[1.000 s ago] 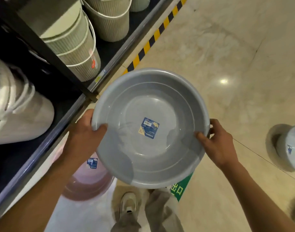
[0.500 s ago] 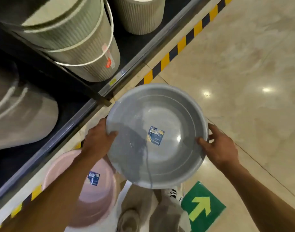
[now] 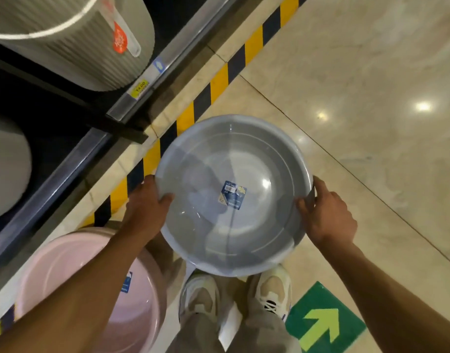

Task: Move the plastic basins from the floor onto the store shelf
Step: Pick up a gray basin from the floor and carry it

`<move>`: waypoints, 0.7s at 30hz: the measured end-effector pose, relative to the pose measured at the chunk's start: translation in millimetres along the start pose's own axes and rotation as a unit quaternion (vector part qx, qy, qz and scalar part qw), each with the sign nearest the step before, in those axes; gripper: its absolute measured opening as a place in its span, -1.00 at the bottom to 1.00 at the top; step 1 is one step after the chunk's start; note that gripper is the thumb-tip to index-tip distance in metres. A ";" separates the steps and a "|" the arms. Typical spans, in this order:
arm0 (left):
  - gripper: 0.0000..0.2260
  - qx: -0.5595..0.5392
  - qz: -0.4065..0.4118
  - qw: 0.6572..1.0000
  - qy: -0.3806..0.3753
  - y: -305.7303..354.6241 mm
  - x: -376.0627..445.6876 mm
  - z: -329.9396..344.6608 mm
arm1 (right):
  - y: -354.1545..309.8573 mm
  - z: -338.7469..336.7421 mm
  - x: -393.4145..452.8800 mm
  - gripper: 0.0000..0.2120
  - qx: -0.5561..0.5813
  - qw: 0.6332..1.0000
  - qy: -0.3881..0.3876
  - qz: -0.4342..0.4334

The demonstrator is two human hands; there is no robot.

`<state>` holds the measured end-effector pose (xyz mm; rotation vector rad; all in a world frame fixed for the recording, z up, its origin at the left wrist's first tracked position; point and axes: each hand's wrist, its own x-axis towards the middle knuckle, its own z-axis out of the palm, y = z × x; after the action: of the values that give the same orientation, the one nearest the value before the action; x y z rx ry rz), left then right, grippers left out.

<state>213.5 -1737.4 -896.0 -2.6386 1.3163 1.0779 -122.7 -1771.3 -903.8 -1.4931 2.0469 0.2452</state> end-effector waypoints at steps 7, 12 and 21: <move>-0.63 -0.008 -0.014 1.000 -0.026 6.9 12.4 14.6 | 6.6 9.4 15.9 -0.75 -0.008 1.000 -0.015 0.024; -0.68 0.000 0.045 0.998 0.041 39.6 -11.0 -12.4 | 7.6 -20.0 4.0 -0.74 0.037 0.997 -0.001 0.071; -0.77 -0.033 0.141 0.989 0.035 163.4 -85.7 -108.3 | 56.5 -179.7 -65.6 -0.64 0.191 0.977 0.061 0.076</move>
<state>125.3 -1814.4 -716.9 -2.6142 1.7410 1.0813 -224.0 -1782.9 -732.4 -1.1426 2.1565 -0.1781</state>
